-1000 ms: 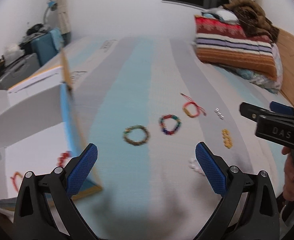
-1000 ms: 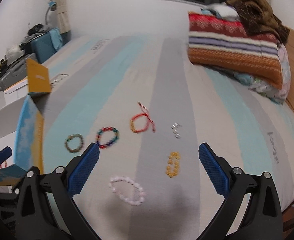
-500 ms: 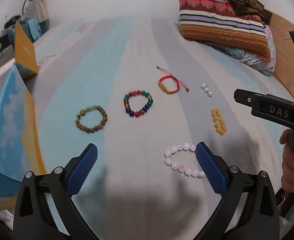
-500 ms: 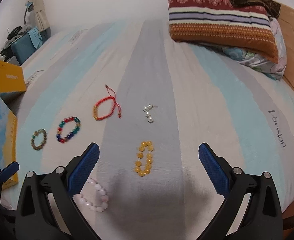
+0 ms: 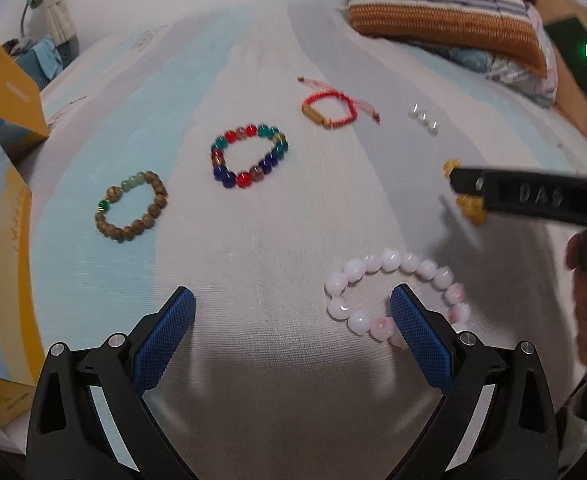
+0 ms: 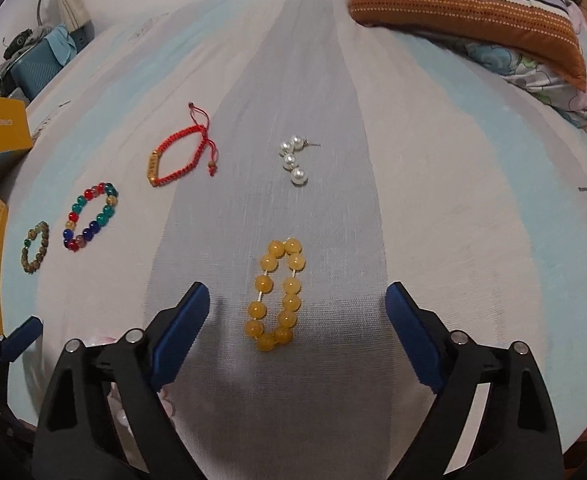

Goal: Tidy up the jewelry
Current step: 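Grasp the pink-white bead bracelet with left tool while right tool grasps yellow bead bracelet, then carry both held bracelets over to the white cardboard box with both tools, then open both tools to drop the bracelets into the box, then move both open tools back over the remaining bracelets on the bed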

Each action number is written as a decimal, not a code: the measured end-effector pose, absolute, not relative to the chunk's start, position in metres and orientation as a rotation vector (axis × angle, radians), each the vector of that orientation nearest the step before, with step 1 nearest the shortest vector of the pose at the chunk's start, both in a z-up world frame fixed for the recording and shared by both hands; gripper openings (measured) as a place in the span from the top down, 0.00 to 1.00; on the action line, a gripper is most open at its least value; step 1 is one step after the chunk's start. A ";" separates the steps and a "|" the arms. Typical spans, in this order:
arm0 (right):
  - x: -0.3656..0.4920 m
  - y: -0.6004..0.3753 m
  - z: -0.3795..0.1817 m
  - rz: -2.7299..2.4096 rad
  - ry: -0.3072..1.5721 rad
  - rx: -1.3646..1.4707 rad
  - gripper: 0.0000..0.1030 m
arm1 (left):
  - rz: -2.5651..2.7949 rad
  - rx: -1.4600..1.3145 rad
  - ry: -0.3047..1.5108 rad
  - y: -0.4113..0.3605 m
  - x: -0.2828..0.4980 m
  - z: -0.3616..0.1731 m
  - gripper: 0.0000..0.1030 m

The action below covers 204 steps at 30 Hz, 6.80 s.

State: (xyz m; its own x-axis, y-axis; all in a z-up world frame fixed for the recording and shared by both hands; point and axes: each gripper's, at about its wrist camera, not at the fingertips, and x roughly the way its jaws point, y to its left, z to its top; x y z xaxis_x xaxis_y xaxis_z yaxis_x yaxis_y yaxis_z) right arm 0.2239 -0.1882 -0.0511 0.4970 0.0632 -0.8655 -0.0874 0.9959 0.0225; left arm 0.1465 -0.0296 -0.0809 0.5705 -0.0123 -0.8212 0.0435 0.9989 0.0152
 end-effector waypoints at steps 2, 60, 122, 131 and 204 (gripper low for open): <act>0.226 -0.191 -0.056 0.095 1.076 0.000 0.30 | -0.027 0.048 0.968 -0.031 0.149 -0.087 0.06; 0.206 -0.206 -0.020 0.069 0.983 0.027 0.91 | -0.027 0.021 0.912 -0.004 0.129 -0.030 0.90; 0.137 0.016 0.111 0.423 0.869 -0.102 0.91 | 0.271 -0.076 0.771 0.179 0.051 0.124 0.90; 0.108 0.089 0.124 0.592 0.875 -0.130 0.91 | 0.373 -0.133 0.778 0.239 0.021 0.114 0.90; 0.086 0.146 0.092 0.623 0.906 -0.153 0.07 | 0.541 -0.227 0.752 0.296 -0.036 0.098 0.05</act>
